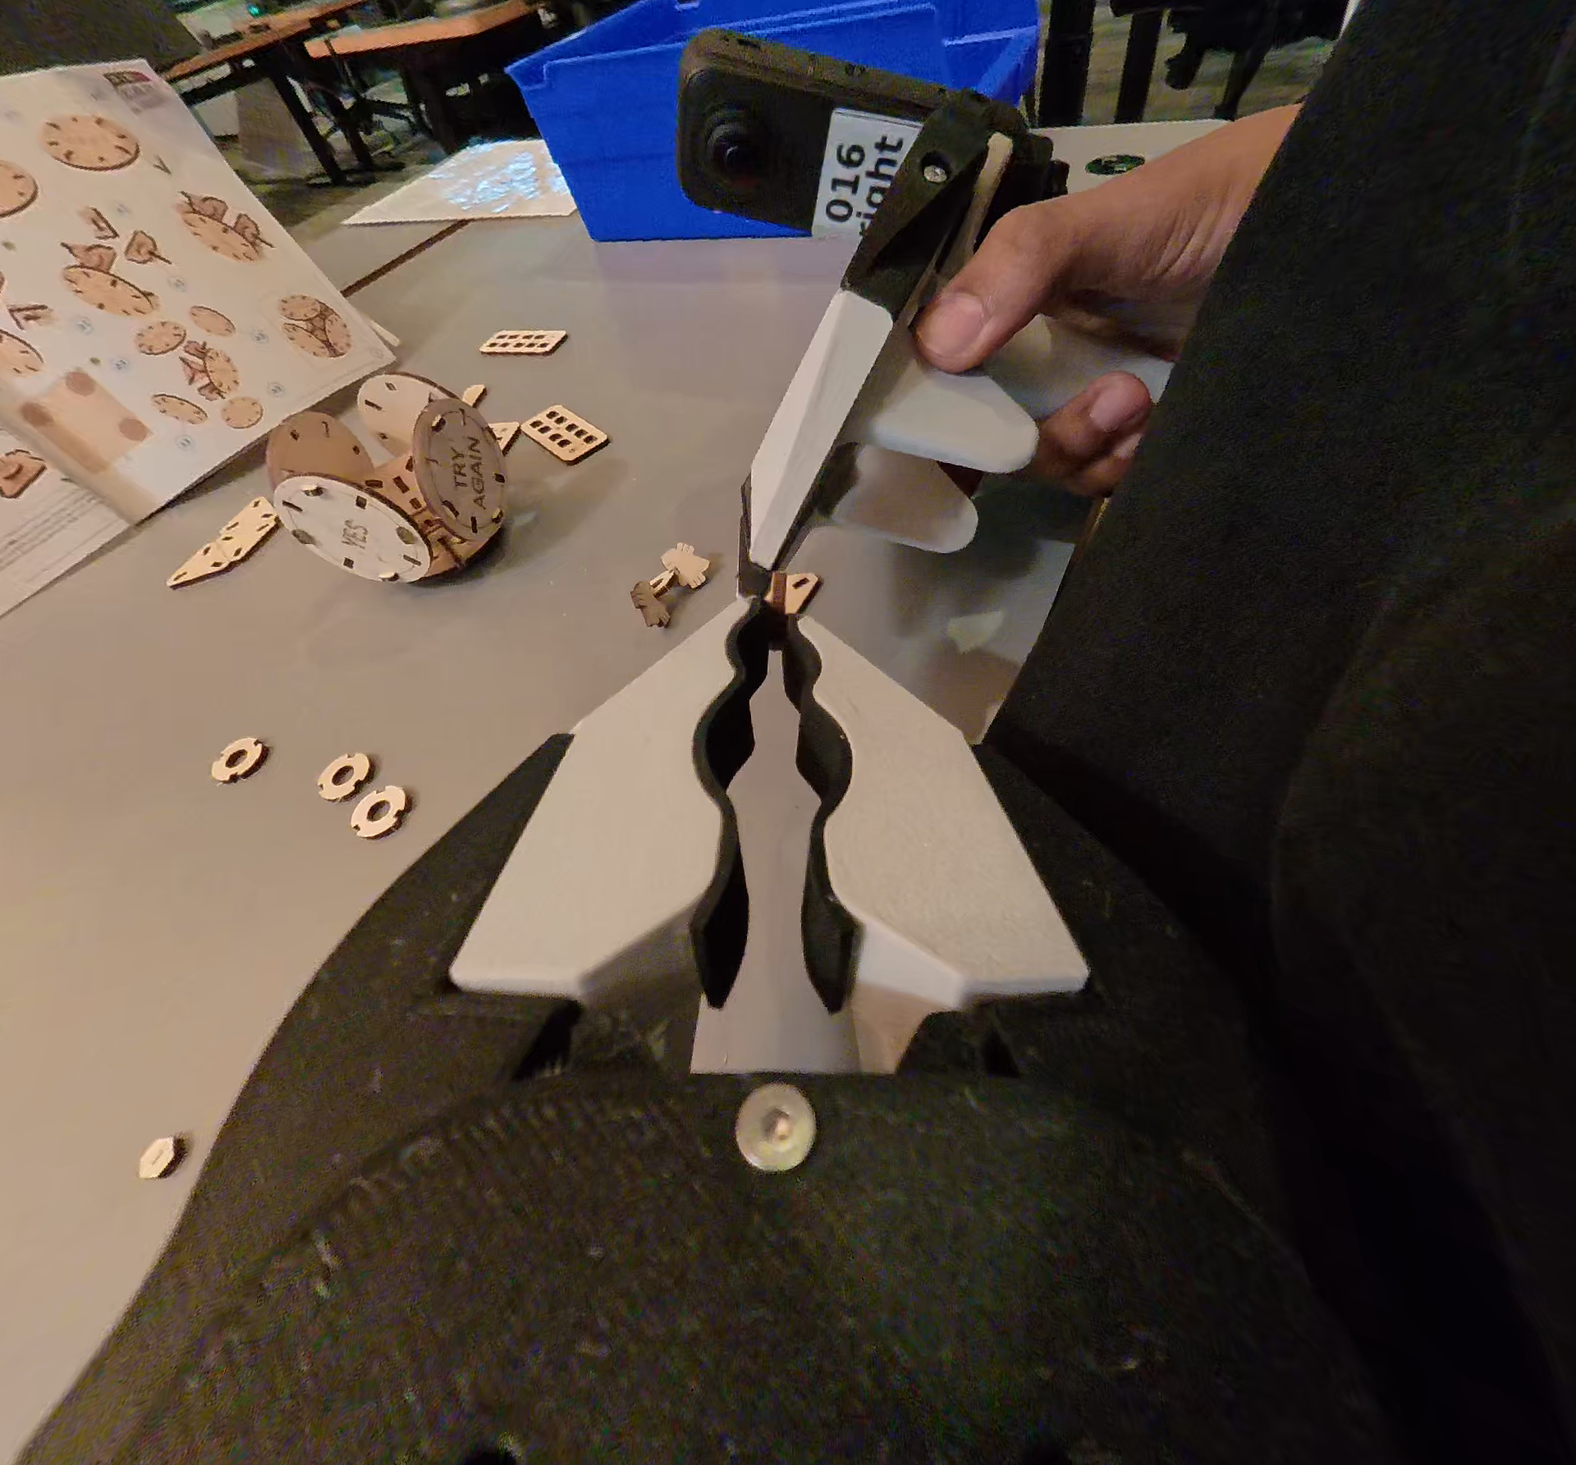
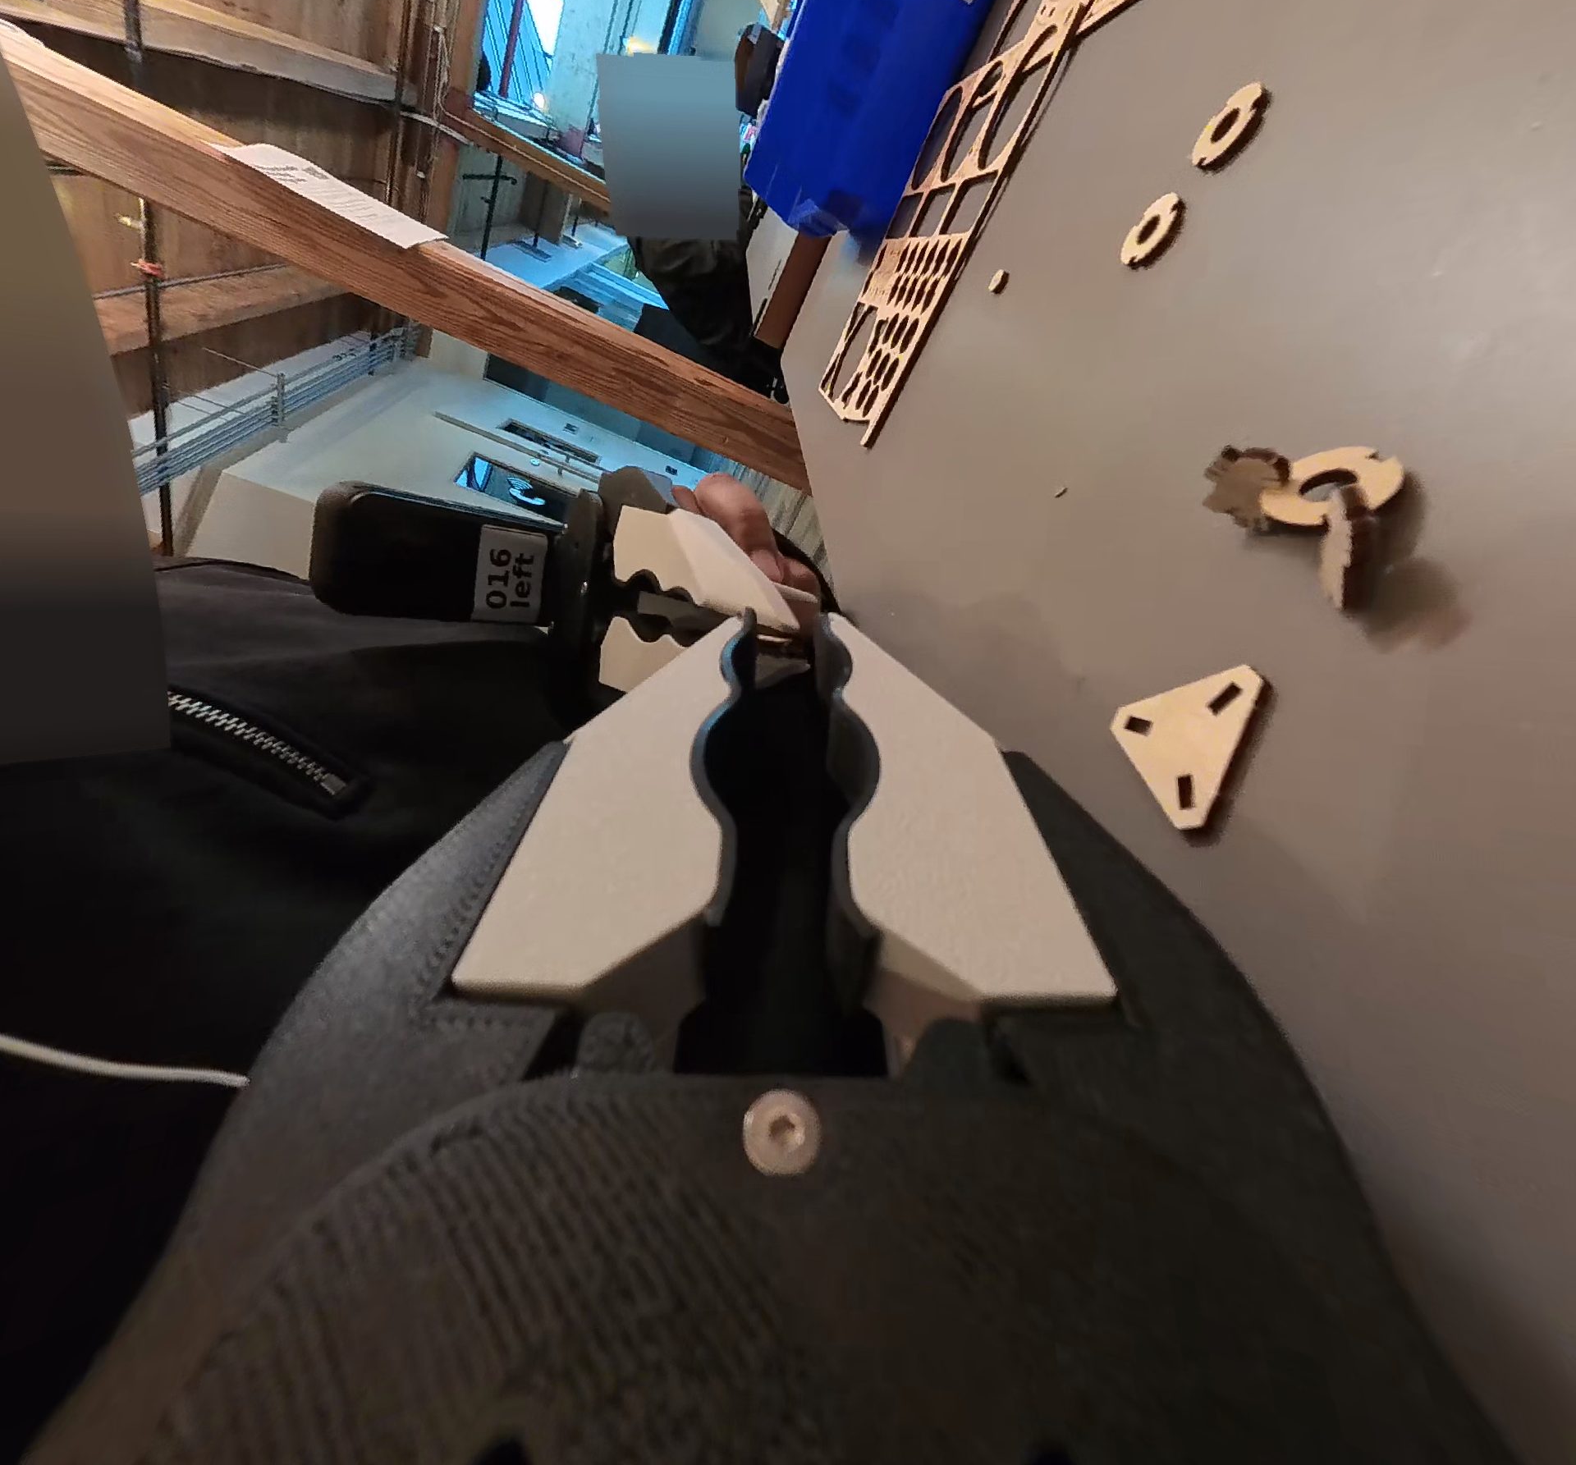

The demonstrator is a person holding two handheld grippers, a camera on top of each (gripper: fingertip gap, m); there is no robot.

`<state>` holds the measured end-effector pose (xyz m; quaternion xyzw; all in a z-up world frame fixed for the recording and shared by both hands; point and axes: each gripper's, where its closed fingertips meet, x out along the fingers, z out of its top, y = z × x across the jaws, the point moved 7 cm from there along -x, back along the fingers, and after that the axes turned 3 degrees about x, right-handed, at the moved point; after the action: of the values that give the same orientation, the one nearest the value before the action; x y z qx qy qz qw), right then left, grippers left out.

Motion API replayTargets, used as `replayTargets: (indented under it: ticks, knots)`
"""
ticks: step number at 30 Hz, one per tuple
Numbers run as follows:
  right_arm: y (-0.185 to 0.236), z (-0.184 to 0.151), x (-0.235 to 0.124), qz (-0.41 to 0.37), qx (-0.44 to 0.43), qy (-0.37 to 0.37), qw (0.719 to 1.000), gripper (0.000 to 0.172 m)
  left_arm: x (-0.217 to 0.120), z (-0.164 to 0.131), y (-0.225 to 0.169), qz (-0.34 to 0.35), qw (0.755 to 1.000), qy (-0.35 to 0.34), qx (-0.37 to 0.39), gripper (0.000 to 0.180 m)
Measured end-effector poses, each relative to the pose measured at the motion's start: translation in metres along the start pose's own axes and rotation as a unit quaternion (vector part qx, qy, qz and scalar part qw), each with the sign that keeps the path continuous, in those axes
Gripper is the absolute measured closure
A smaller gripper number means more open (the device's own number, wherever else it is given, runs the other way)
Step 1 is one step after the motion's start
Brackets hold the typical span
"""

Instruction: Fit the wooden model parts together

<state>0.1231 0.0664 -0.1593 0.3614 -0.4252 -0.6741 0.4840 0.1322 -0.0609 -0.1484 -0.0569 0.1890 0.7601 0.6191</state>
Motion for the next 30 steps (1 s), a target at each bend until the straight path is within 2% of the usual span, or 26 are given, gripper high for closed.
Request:
replayTargets:
  ticks: [9,14,17,20,21,26,28,30]
  knots:
    - [0.0,-0.001,0.001,-0.004,0.005,0.011,1.0,0.159,0.0,0.0,0.0,0.003,1.0,-0.001,0.0,0.18]
    - [0.004,-0.001,0.003,0.013,0.025,0.013,1.0,0.167,-0.001,-0.001,0.001,0.012,0.999,-0.019,-0.023,0.18]
    - [0.008,0.0,0.0,-0.035,-0.012,0.043,0.998,0.168,0.001,-0.003,-0.001,0.013,0.999,-0.021,-0.04,0.18]
    - [-0.005,-0.012,-0.003,-0.171,-0.084,0.136,0.972,0.17,-0.005,0.001,0.014,0.044,0.994,-0.049,-0.091,0.18]
    - [-0.006,-0.014,-0.003,-0.186,-0.095,0.138,0.968,0.168,-0.006,0.0,0.019,0.048,0.992,-0.048,-0.106,0.18]
    - [0.012,0.01,-0.009,-0.127,-0.135,0.024,0.982,0.159,-0.001,-0.006,0.023,0.027,0.988,-0.023,-0.15,0.18]
    - [0.014,0.014,-0.008,-0.139,-0.173,0.018,0.975,0.155,0.001,-0.008,0.027,0.004,0.981,-0.019,-0.192,0.18]
    - [0.013,0.015,-0.005,-0.151,-0.208,0.019,0.966,0.152,0.003,-0.01,0.033,-0.033,0.964,-0.027,-0.263,0.18]
